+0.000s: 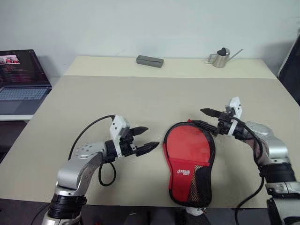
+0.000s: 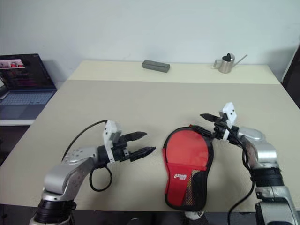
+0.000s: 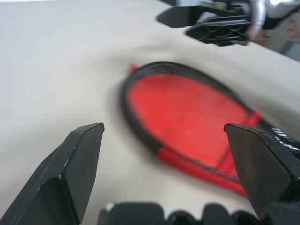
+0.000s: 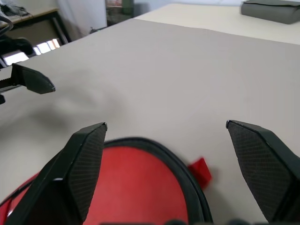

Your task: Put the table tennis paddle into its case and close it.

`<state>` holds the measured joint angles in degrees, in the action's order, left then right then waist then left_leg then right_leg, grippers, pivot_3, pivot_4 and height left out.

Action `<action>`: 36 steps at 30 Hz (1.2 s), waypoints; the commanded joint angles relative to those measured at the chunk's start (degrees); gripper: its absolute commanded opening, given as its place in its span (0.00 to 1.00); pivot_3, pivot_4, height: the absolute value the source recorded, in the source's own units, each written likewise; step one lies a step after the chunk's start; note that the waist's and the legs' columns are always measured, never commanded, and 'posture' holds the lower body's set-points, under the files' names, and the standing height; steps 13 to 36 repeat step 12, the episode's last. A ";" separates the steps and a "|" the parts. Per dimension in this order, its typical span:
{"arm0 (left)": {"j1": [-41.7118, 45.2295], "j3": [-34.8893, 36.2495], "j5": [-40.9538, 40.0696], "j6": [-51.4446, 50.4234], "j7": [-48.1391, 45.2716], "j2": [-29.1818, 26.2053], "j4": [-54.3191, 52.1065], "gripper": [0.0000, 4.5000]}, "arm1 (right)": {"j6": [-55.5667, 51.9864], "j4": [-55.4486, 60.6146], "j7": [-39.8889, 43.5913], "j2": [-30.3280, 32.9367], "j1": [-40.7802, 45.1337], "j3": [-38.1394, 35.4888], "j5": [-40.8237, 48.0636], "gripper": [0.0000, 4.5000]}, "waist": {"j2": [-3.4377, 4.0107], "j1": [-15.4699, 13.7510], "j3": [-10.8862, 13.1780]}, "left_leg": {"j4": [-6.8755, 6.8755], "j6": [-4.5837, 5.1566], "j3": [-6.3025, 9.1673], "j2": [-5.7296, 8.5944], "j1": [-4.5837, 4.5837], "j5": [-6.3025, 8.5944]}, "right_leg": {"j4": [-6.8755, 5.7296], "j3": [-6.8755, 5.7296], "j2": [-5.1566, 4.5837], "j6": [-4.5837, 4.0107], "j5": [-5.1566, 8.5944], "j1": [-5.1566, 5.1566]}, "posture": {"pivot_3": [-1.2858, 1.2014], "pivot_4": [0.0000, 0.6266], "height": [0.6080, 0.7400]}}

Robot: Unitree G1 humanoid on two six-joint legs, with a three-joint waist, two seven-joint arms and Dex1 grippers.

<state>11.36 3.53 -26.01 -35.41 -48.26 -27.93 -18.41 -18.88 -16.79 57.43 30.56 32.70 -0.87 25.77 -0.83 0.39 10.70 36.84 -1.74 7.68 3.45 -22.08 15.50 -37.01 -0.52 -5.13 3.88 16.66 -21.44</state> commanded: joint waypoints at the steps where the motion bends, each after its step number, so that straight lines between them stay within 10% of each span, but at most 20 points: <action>1: -0.33 1.49 2.01 4.51 2.77 -0.38 -1.22 1.00 | 5.94 -8.36 1.37 -1.21 4.21 -0.29 -2.95 0.99 | 0.00 -0.21 0.00 | 0.01 -0.01 0.00 0.02 -0.01 0.00 | 0.00 0.00 0.00 -0.01 -0.01 0.00 | 0.52 0.24 1.00; 8: 4.94 -1.42 5.85 10.30 4.86 0.69 5.52 1.00 | 16.39 -22.69 5.06 0.11 10.53 -0.76 -8.02 0.99 | 0.02 -0.06 0.01 | 0.04 -0.06 -0.02 0.01 0.00 -0.03 | -0.03 0.00 0.00 -0.06 -0.05 0.00 | 0.52 0.24 1.00; 36: 5.13 -1.98 7.18 12.80 6.02 1.29 8.18 1.00 | 16.36 -21.86 5.34 0.09 10.76 -0.80 -9.01 0.99 | 0.03 0.21 0.01 | 0.02 -0.06 -0.08 -0.01 -0.01 -0.04 | -0.08 0.04 0.00 -0.06 -0.05 -0.08 | 0.52 0.24 1.00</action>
